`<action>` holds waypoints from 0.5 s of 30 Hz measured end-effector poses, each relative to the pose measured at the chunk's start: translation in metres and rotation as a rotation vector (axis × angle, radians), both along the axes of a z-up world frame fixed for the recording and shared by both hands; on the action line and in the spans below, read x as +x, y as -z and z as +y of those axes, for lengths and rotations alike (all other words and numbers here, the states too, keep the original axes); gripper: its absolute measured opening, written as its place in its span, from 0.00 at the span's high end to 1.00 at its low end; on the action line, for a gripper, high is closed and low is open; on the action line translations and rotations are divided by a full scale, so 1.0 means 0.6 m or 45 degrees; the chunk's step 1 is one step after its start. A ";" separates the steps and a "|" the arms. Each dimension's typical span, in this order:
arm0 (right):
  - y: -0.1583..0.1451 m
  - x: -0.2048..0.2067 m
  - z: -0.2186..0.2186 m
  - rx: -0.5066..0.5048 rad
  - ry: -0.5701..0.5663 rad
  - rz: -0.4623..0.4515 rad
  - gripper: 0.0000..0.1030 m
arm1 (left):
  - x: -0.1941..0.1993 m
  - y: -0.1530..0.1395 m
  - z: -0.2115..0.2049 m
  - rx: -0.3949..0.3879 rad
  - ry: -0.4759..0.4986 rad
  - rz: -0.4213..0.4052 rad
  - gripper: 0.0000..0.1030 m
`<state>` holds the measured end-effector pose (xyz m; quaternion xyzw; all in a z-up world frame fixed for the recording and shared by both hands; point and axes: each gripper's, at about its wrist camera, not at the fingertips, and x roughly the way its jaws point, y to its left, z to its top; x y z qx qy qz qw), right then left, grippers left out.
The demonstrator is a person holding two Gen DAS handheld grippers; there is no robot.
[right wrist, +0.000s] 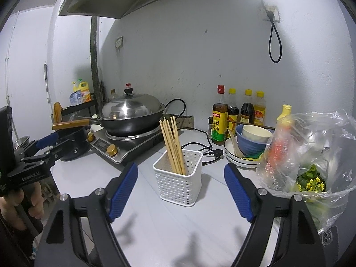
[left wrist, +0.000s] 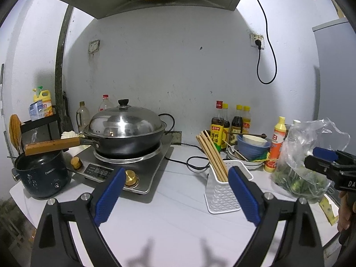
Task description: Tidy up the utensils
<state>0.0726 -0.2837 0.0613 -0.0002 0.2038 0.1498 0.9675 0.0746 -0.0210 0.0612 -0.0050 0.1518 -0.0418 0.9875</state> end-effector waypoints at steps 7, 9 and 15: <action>0.003 0.004 0.003 0.000 -0.001 0.005 0.24 | 0.000 0.001 -0.002 0.000 -0.001 0.003 0.10; 0.004 0.005 0.003 -0.003 -0.001 0.007 0.24 | 0.000 0.001 -0.003 0.003 0.000 0.000 0.10; 0.007 0.004 0.005 -0.006 -0.007 0.005 0.24 | -0.003 0.001 -0.007 0.004 0.005 -0.004 0.10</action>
